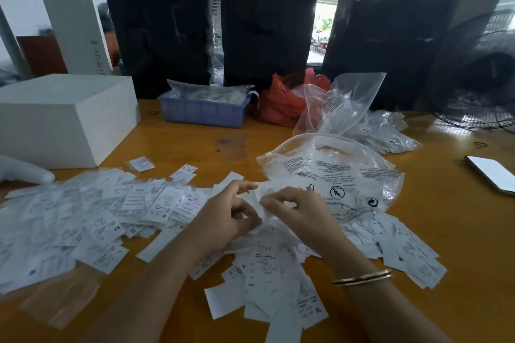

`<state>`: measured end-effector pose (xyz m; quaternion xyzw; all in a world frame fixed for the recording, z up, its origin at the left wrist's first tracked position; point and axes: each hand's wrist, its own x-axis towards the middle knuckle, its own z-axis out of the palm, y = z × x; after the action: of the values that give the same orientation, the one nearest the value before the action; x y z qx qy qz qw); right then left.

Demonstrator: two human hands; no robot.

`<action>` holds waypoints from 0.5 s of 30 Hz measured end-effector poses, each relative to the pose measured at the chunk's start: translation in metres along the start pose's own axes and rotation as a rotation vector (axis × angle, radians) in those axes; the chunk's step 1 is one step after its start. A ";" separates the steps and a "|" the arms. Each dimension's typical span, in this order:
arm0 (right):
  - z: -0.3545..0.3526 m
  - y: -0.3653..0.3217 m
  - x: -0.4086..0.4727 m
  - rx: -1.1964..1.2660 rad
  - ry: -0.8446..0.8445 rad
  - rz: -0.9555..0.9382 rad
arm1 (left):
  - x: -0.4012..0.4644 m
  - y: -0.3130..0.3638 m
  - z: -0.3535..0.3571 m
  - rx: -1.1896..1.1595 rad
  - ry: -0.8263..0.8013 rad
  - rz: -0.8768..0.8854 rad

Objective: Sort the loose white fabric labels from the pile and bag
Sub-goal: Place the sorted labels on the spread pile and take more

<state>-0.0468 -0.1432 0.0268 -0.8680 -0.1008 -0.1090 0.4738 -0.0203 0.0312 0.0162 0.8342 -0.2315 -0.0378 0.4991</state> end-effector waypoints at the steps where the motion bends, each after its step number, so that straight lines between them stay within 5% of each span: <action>1: 0.001 0.001 0.000 -0.070 0.009 -0.014 | 0.001 0.000 0.000 -0.023 0.027 -0.007; 6: 0.008 0.001 0.000 0.197 0.172 0.127 | 0.006 0.001 -0.003 -0.333 0.277 -0.115; 10: 0.015 -0.005 -0.002 0.420 0.143 0.229 | 0.005 0.003 0.000 -0.648 0.333 -0.178; 15: 0.008 -0.002 -0.001 0.501 0.260 0.278 | 0.004 0.006 -0.004 -0.560 0.370 -0.112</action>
<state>-0.0476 -0.1353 0.0240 -0.7086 0.0566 -0.1249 0.6921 -0.0176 0.0306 0.0236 0.6690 -0.0714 0.0246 0.7394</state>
